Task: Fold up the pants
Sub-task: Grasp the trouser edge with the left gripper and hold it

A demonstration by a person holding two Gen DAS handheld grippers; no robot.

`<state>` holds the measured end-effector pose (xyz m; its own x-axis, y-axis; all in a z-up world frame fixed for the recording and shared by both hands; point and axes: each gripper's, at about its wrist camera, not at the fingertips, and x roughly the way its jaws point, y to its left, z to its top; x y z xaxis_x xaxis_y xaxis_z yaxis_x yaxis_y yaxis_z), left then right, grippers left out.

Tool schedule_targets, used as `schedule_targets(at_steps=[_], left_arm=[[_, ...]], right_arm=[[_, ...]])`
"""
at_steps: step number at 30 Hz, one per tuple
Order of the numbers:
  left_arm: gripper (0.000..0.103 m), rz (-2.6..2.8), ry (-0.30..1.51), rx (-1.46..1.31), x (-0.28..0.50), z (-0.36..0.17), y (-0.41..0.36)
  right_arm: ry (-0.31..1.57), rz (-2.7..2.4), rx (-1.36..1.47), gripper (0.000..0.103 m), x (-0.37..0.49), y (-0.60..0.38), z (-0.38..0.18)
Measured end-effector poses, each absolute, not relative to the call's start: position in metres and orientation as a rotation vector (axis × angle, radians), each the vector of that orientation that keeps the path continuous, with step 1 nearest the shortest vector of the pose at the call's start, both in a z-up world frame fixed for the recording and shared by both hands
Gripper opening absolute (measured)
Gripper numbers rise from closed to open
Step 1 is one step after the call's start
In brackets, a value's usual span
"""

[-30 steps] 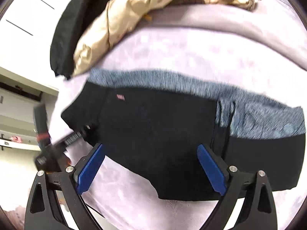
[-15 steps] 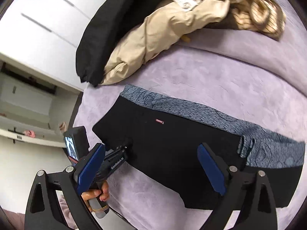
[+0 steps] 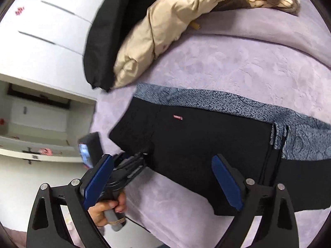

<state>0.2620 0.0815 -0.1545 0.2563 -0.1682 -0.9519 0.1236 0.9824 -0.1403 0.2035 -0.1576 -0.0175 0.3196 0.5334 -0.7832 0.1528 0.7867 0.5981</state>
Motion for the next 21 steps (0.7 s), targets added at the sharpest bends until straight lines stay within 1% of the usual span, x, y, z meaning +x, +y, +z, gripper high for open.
schedule_targets(at_steps=[2,3,4,5,6,10,15,21], left_arm=[[0.044,-0.175,1.305,-0.04,0.263,-0.155,0.079],[0.044,-0.163,1.309,-0.039,0.263,-0.155,0.078],[0.044,-0.15,1.31,-0.044,0.263,-0.155,0.078],[0.044,-0.131,1.309,-0.054,0.262,-0.154,0.077],[0.044,-0.119,1.305,-0.048,0.262,-0.155,0.071],[0.044,-0.082,1.281,-0.004,0.259,-0.157,0.057],[0.044,-0.053,1.264,0.0,0.251,-0.155,0.053],[0.044,-0.012,1.238,0.013,0.241,-0.15,0.047]], right_arm=[[1.206,0.332,0.739,0.086,0.191,-0.169,-0.007],[1.209,0.366,0.751,0.074,0.185,-0.172,-0.002],[1.219,0.393,0.747,0.068,0.179,-0.173,0.003],[1.233,0.416,0.739,0.066,0.173,-0.175,0.007],[1.241,0.447,0.724,0.061,0.166,-0.177,0.012],[1.253,0.47,0.653,0.06,0.136,-0.186,0.021],[1.277,0.451,0.705,0.06,0.105,-0.217,0.014],[1.245,0.476,0.749,0.06,0.074,-0.249,0.038]])
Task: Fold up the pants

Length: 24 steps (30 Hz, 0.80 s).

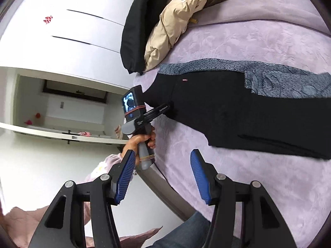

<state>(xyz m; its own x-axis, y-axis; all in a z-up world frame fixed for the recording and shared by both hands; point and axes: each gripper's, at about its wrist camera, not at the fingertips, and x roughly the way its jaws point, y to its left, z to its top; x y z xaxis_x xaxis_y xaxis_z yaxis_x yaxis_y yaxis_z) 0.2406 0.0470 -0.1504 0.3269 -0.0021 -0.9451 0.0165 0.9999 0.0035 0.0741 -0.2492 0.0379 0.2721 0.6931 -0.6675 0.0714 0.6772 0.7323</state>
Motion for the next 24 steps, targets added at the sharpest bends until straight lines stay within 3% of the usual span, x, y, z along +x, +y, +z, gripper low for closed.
schedule_targets(at_steps=[13,19,24], left_arm=[[0.044,-0.031,1.247,-0.053,0.223,-0.141,0.054],[0.044,-0.098,1.252,-0.085,0.22,-0.14,0.062],[0.044,-0.121,1.253,-0.134,0.224,-0.146,0.071]], right_arm=[[1.259,0.498,0.537,0.06,0.102,-0.207,0.102],[1.328,0.478,0.41,0.073,0.179,-0.145,0.091],[1.431,0.383,0.219,0.073,0.263,-0.08,0.056]])
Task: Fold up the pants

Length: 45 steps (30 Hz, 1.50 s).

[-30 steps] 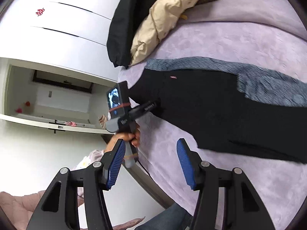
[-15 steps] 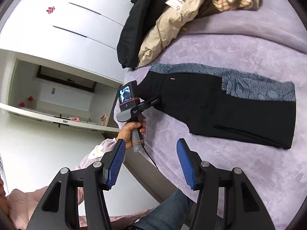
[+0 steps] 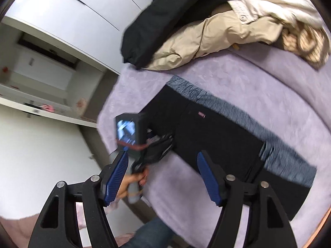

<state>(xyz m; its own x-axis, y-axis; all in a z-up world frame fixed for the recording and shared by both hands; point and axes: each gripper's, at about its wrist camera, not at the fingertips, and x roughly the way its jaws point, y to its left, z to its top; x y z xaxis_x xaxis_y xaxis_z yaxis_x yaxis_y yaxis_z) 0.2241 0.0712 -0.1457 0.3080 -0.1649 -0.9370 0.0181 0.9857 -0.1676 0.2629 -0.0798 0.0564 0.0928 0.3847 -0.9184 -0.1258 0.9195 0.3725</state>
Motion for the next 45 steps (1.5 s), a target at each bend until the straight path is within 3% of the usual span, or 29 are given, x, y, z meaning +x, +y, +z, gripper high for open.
schedule_targets(at_steps=[3,9,20,21,22,23,30,36,41,45], left_arm=[[0.042,-0.123,1.219,-0.1,0.221,-0.144,0.069],[0.042,-0.123,1.061,0.285,0.196,-0.134,0.027],[0.042,-0.132,1.037,0.386,0.191,-0.127,0.015],[0.042,-0.144,1.042,0.379,0.189,-0.124,0.015],[0.042,-0.156,1.049,0.371,0.189,-0.121,0.014],[0.042,-0.164,1.043,0.369,0.187,-0.116,0.012],[0.042,-0.262,0.891,0.403,0.162,-0.047,-0.031],[0.042,-0.393,0.811,0.407,0.122,0.014,-0.107],[0.042,-0.528,0.798,0.472,0.09,0.021,-0.193],[0.042,-0.659,0.829,0.576,0.052,-0.001,-0.257]], right_arm=[[1.519,0.353,0.128,0.073,0.311,-0.041,0.024],[1.748,0.386,-0.014,0.073,0.38,0.035,-0.05],[2.003,0.383,-0.295,0.073,0.389,0.098,-0.144],[1.995,0.389,-0.3,0.053,0.388,0.095,-0.144],[1.986,0.4,-0.267,0.023,0.388,0.089,-0.14],[1.97,0.409,-0.205,0.02,0.387,0.078,-0.132],[1.679,0.539,0.313,0.012,0.356,-0.055,-0.033],[1.392,0.583,0.693,0.012,0.284,-0.202,0.034],[1.225,0.532,0.855,0.012,0.2,-0.31,0.047],[1.141,0.434,1.033,0.012,0.129,-0.382,0.013]])
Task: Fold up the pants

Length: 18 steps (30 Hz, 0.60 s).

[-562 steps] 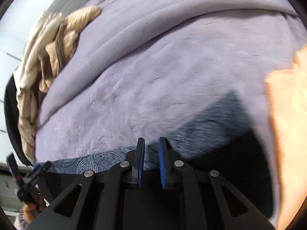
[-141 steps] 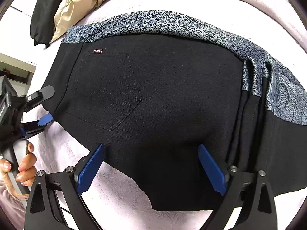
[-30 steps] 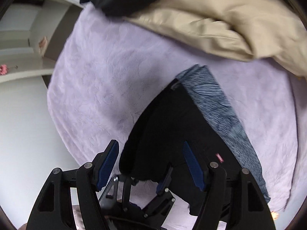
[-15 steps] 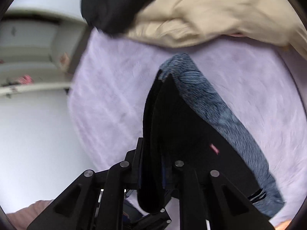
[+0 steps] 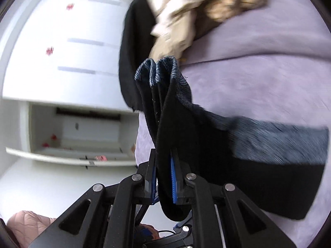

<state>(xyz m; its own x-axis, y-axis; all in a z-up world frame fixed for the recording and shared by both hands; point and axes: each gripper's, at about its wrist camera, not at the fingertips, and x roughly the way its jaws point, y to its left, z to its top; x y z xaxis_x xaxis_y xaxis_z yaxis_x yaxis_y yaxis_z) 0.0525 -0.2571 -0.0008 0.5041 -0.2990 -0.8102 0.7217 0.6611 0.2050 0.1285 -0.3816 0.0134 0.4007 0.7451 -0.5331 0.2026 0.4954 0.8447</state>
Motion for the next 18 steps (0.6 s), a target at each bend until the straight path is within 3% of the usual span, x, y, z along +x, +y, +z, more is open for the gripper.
schedule_targets(at_steps=[10,13,16,18], left_arm=[[0.042,-0.787,0.96,0.813,0.004,-0.098,-0.335],[0.045,-0.79,0.97,0.822,0.004,-0.099,-0.33],[0.057,-0.829,1.055,0.746,0.007,-0.093,-0.314],[0.057,-0.817,1.096,0.655,0.019,-0.077,-0.295]], right_arm=[[1.122,0.209,1.214,0.012,0.036,-0.466,-0.114],[1.122,0.193,1.243,0.012,0.027,-0.474,-0.137],[1.152,0.176,1.168,0.012,0.026,-0.47,-0.134],[1.178,0.163,1.097,0.012,0.03,-0.466,-0.125]])
